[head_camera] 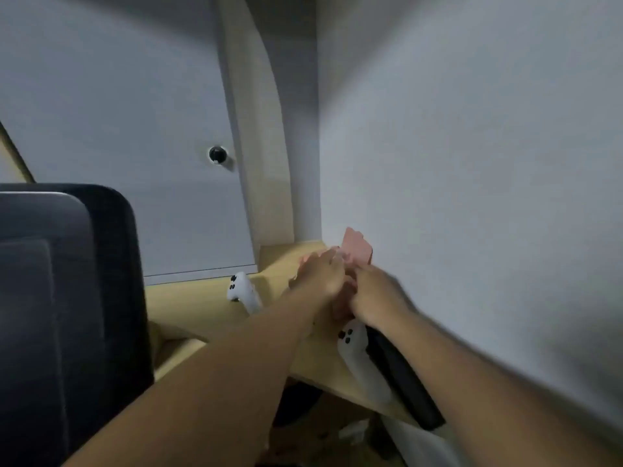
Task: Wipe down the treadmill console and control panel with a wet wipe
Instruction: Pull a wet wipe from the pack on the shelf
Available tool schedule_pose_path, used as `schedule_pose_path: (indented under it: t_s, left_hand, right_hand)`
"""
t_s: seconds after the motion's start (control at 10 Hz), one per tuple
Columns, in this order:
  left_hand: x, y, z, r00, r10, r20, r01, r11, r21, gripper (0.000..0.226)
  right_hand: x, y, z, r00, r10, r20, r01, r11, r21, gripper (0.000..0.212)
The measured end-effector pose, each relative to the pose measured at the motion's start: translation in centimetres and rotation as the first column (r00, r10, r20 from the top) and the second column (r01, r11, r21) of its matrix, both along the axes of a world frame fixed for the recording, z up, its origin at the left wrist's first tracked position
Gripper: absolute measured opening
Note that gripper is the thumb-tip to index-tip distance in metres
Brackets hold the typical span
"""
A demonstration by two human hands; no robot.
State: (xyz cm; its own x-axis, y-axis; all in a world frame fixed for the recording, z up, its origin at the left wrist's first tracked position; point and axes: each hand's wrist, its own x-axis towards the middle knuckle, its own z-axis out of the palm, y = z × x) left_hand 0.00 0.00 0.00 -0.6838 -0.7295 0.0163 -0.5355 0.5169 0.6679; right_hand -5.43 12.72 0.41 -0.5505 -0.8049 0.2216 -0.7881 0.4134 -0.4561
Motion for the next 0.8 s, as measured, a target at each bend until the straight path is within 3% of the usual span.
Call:
schedule_pose_path:
  t_s: [0.1,0.2,0.3,0.4,0.5,0.6,0.7,0.8]
  left_hand:
    - [-1.7,-0.7,-0.2,1.000,-0.013,0.011,0.012,0.998,0.062,0.042]
    - [-2.8,-1.8,-0.1,1.000,-0.014,0.024,0.011,0.990,0.143,0.040]
    - [-2.5,-2.3,0.3,0.994,0.103,-0.036,-0.096,0.984,0.149,0.047]
    - [-0.9,0.8,5.0,0.969,0.161,-0.187,-0.117,0.967,0.227,0.039]
    - [-0.1,2.2,8.8,0.887,0.247,-0.391,-0.176,0.962,0.209,0.030]
    - [1.3,3.8,12.9,0.815,0.217,-0.537,-0.114,0.969,0.218,0.035]
    - [2.8,4.9,16.1,0.843,0.136,-0.521,-0.044,0.982,0.186,0.033]
    - [4.3,4.9,17.5,0.903,0.137,-0.406,-0.080,0.985,0.154,0.022]
  right_hand:
    - [-1.5,-2.2,-1.3,0.995,-0.024,0.099,0.030,0.998,-0.051,0.046]
    - [-2.4,-3.5,-1.7,0.999,-0.010,0.044,0.010,1.000,0.008,0.040]
    - [-2.6,-3.8,-1.8,1.000,-0.020,-0.002,0.020,1.000,-0.013,0.033]
    - [-1.3,-3.0,0.7,0.995,-0.038,0.094,0.054,0.982,-0.183,0.028]
    - [-0.3,-1.1,4.2,0.988,-0.123,0.097,0.151,0.907,-0.394,0.038]
    - [0.4,1.0,8.3,0.958,-0.152,0.242,0.251,0.850,-0.463,0.036]
    - [1.1,2.2,11.0,0.955,-0.137,0.262,0.226,0.909,-0.349,0.032]
    - [1.7,2.5,10.6,0.958,-0.135,0.254,0.176,0.973,-0.147,0.031]
